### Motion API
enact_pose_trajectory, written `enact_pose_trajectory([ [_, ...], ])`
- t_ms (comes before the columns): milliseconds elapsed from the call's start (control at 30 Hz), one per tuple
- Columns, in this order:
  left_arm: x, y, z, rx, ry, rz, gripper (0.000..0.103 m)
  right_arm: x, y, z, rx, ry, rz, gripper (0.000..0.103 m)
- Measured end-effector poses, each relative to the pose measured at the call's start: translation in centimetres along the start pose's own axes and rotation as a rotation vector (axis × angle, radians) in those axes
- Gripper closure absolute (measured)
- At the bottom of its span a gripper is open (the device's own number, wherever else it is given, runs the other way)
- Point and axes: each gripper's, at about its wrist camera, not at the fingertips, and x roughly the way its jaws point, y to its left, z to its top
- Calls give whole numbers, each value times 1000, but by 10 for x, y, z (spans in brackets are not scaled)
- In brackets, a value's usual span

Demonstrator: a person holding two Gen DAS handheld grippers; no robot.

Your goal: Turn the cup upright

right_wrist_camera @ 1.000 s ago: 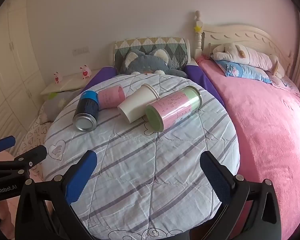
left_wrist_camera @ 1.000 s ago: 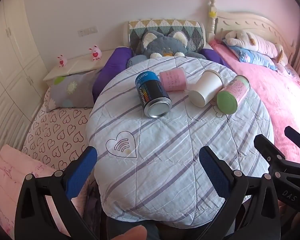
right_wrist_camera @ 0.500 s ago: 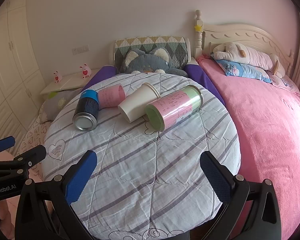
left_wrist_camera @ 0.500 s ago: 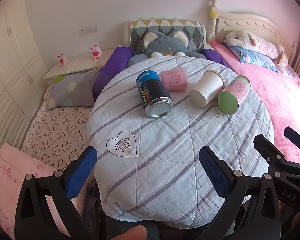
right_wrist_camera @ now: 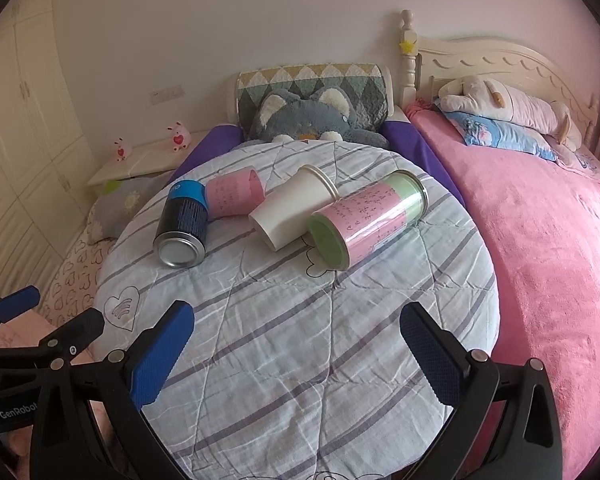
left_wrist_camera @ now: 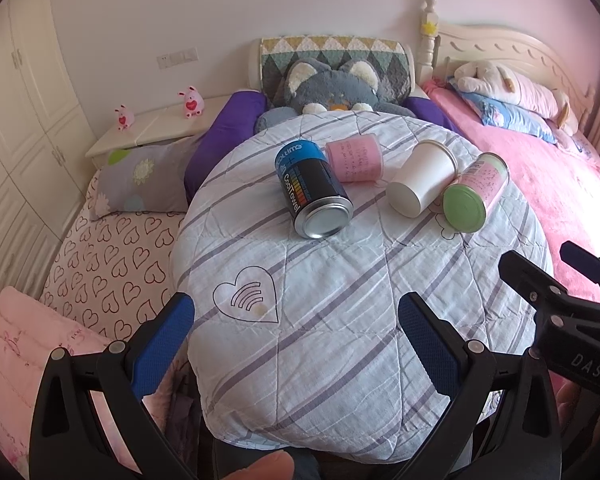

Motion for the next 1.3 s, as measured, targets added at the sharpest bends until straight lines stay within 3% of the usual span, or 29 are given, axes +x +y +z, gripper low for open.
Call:
enact_pose_trajectory([
  [533,50,35,42,-57,-12,41,0,72,31,55,-31,123,38,0],
  [833,82,45,56,-65,8,3,0,116,25,76,73,203,54,0],
  [1167,98,64,60,-87,17,-2,0,139,56,110,7,171,65,0],
  [1300,101,71,58,-100,23,-2,0,162,73,124,-51,188,28,0],
])
